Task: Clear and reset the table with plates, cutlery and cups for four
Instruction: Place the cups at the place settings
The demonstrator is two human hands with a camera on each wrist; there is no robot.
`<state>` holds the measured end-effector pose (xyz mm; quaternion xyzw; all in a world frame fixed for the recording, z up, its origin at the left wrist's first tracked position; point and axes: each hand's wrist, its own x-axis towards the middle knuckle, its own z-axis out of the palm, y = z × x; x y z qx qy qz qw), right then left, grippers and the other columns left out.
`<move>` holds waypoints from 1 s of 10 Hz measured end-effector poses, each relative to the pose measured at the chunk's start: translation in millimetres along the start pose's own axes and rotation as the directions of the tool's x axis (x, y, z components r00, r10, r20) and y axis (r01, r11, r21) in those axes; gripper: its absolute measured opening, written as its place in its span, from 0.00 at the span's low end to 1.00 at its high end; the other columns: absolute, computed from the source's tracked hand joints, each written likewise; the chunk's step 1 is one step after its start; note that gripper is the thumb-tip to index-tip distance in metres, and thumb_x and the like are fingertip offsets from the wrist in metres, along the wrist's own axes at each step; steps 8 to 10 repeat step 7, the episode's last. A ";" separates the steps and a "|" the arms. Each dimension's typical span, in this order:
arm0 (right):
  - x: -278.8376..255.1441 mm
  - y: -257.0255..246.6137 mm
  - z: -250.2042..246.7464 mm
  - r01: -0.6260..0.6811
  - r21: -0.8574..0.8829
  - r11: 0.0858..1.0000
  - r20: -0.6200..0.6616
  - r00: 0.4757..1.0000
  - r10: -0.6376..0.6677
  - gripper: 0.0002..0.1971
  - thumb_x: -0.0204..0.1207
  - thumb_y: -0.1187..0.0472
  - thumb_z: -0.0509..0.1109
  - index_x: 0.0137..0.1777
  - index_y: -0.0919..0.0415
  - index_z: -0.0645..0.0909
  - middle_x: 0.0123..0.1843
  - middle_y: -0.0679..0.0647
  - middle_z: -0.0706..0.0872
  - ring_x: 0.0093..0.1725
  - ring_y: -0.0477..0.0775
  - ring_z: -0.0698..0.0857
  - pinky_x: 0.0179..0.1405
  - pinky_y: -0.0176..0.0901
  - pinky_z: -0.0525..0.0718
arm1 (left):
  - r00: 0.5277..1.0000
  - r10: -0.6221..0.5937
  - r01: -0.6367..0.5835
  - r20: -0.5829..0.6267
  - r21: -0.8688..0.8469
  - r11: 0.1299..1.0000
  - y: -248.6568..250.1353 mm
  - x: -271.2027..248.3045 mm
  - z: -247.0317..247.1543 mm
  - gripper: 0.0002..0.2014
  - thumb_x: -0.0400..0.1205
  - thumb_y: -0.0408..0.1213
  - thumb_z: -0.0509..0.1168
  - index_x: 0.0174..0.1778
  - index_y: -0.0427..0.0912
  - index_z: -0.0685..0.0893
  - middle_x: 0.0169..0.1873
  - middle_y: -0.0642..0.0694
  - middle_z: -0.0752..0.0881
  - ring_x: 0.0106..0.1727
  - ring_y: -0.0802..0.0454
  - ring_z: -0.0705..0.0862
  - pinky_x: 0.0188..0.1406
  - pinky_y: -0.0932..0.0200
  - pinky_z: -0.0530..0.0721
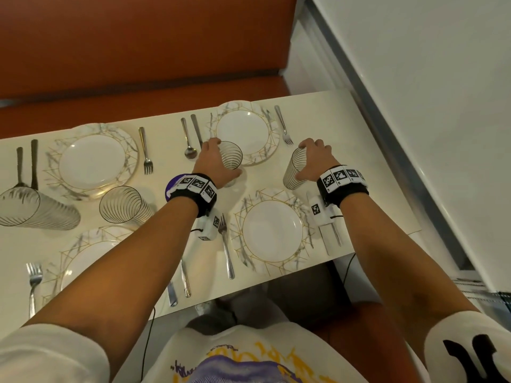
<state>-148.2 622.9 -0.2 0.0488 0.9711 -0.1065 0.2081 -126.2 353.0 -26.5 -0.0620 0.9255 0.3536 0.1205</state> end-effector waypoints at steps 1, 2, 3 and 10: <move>0.9 -1.6 -0.1 -0.002 0.007 1.000 0.007 1.000 0.002 0.44 0.62 0.58 0.85 0.77 0.57 0.66 0.71 0.62 0.71 0.71 0.66 0.70 0.61 0.58 0.81 | 1.000 -0.014 0.014 0.014 0.007 1.000 0.8 -1.1 1.1 0.48 0.72 0.47 0.83 0.83 0.39 0.64 0.78 0.39 0.71 0.76 0.39 0.75 0.73 0.44 0.78; 0.8 -2.3 -0.8 -0.007 0.007 1.000 0.008 1.000 0.007 0.45 0.62 0.58 0.85 0.77 0.56 0.65 0.71 0.62 0.71 0.72 0.66 0.70 0.62 0.58 0.81 | 0.999 -0.027 0.027 0.026 -0.004 1.000 1.1 -1.9 2.0 0.51 0.72 0.50 0.83 0.85 0.39 0.61 0.80 0.38 0.70 0.79 0.39 0.73 0.75 0.43 0.76; -0.5 -3.6 0.0 -0.017 -0.024 1.000 0.012 1.000 0.018 0.49 0.62 0.54 0.86 0.80 0.57 0.63 0.74 0.62 0.71 0.74 0.67 0.69 0.67 0.62 0.80 | 0.998 -0.038 0.039 0.040 -0.016 0.999 1.5 -5.1 0.0 0.57 0.70 0.54 0.83 0.87 0.41 0.56 0.83 0.37 0.66 0.82 0.37 0.69 0.77 0.41 0.74; -18.2 -31.4 -9.9 0.193 0.025 0.981 -0.246 0.952 -0.181 0.36 0.69 0.47 0.78 0.76 0.53 0.73 0.74 0.60 0.71 0.74 0.66 0.64 0.73 0.59 0.65 | 0.997 -0.076 0.076 -0.017 0.018 0.997 -16.5 -27.5 -26.8 0.60 0.67 0.84 0.60 0.89 0.49 0.55 0.86 0.43 0.67 0.83 0.38 0.72 0.78 0.31 0.74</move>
